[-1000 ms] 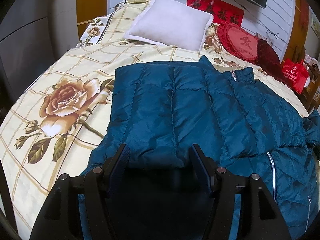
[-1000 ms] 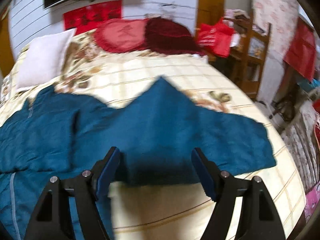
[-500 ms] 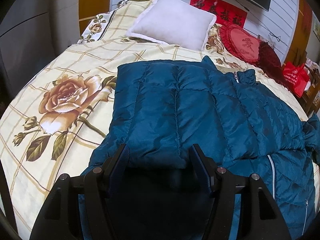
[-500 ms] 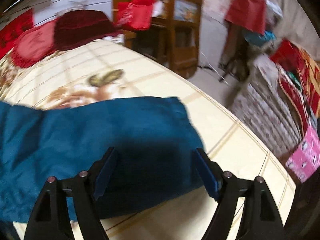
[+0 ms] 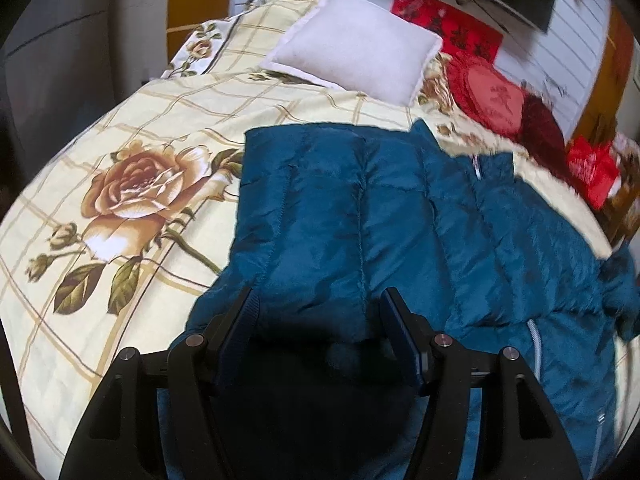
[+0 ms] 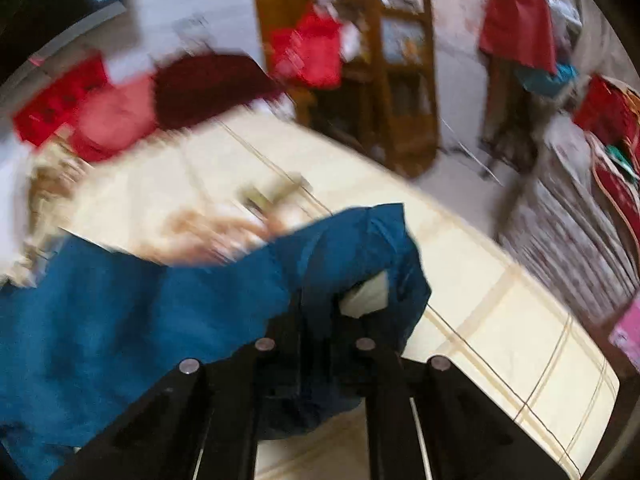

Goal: Fold large clothes

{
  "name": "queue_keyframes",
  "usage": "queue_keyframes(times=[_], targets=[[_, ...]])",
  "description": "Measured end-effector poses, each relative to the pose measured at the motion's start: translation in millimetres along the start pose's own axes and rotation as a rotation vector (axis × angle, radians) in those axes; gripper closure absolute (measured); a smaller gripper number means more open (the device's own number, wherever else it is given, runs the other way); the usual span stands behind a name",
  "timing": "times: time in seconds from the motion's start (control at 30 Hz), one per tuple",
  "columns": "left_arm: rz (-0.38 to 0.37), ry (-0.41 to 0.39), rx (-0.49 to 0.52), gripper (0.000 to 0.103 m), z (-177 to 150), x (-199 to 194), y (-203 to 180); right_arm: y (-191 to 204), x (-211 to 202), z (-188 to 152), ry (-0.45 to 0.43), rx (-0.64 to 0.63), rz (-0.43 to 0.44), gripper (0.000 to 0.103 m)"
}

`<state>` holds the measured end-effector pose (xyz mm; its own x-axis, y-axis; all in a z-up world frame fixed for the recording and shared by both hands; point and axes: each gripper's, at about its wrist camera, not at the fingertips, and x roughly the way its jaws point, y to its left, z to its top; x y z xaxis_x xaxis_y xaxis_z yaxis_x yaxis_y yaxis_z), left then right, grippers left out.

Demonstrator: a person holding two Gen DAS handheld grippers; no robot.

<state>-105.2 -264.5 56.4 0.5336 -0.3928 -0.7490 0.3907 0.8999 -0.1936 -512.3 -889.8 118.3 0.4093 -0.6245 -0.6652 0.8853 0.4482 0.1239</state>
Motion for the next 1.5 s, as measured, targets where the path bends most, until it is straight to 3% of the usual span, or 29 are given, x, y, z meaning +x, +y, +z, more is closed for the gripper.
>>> queue_keyframes(times=[0.1,0.23,0.4,0.57,0.73,0.9,0.97,1.03,1.07,1.1,1.37,1.5], targets=[[-0.027,-0.006,-0.051,0.032,4.2,-6.7,8.2,47.9,-47.9,22.3,-0.083,-0.091,0.094,0.094],[-0.01,-0.009,-0.063,0.032,8.5,-12.7,13.3,124.6,-100.1,39.3,-0.149,-0.221,0.234,0.094],[-0.026,-0.019,-0.107,0.032,12.8,-20.7,25.4,234.9,-136.0,33.4,-0.136,-0.34,0.446,0.094],[-0.031,-0.047,-0.146,0.032,19.3,-30.6,40.8,362.9,-140.7,-7.5,-0.002,-0.441,0.671,0.094],[-0.022,-0.056,-0.181,0.032,22.8,-33.3,59.8,477.6,-130.5,-83.5,0.189,-0.493,0.855,0.094],[0.0,-0.061,-0.176,0.032,19.3,-32.3,70.1,555.9,-109.9,-161.8,0.342,-0.575,0.897,0.094],[0.001,-0.047,-0.156,0.032,17.8,-28.5,70.0,570.1,-92.9,-193.5,0.457,-0.571,0.908,0.086],[-0.007,-0.044,-0.161,0.032,15.4,-26.2,70.2,577.9,-71.3,-215.5,0.609,-0.548,0.948,0.062],[-0.019,-0.041,-0.167,0.032,15.3,-25.3,70.3,576.6,-66.3,-222.1,0.643,-0.532,0.962,0.042],[-0.039,-0.037,-0.173,0.032,15.5,-24.7,69.6,571.6,-66.7,-223.1,0.63,-0.525,0.98,0.038],[-0.181,-0.039,-0.182,0.03,19.0,-26.4,45.9,484.1,-105.5,-188.6,0.494,-0.497,1.063,0.034],[-0.189,-0.033,-0.124,0.03,15.5,-24.6,22.1,436.5,-110.0,-166.3,0.443,-0.475,1.003,0.032]])
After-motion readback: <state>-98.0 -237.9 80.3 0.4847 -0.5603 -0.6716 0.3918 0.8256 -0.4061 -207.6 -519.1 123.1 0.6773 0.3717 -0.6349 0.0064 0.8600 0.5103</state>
